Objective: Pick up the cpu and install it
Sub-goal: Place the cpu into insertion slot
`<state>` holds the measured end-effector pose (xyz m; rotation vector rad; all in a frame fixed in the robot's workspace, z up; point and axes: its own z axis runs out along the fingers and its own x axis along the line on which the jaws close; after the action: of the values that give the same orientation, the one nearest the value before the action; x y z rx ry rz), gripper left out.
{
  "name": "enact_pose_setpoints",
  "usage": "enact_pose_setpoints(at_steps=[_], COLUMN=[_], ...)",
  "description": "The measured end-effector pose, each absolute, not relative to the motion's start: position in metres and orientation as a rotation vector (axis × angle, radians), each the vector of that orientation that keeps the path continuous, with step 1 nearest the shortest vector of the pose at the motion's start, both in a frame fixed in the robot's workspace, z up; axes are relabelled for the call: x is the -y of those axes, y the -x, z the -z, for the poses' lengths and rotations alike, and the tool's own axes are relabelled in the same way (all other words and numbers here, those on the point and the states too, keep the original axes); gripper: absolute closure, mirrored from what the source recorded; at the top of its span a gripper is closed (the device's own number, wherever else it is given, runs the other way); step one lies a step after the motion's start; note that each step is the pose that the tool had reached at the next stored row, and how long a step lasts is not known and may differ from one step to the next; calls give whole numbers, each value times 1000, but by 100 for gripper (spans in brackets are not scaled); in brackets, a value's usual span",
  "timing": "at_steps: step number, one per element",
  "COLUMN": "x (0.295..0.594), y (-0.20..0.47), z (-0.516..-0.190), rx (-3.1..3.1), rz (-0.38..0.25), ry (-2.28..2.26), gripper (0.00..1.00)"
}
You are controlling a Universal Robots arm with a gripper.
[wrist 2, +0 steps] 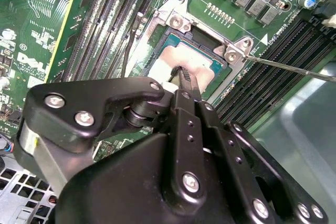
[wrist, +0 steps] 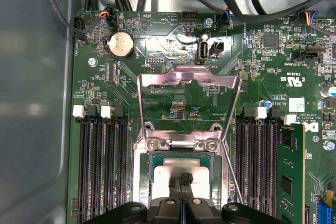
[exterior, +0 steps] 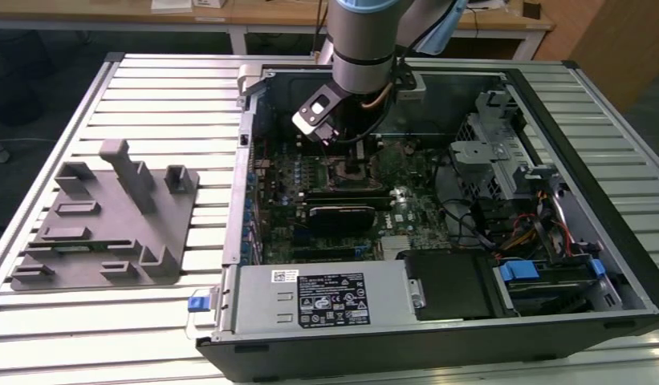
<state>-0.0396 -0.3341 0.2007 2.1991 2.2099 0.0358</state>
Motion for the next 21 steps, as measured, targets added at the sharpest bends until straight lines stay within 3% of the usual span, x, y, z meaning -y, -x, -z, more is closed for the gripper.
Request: enact_pose_setpoints(at_steps=[21], x=[334], y=[40], z=[-200], rx=[-2210], rz=[-36], ry=[-2199], gripper=[89])
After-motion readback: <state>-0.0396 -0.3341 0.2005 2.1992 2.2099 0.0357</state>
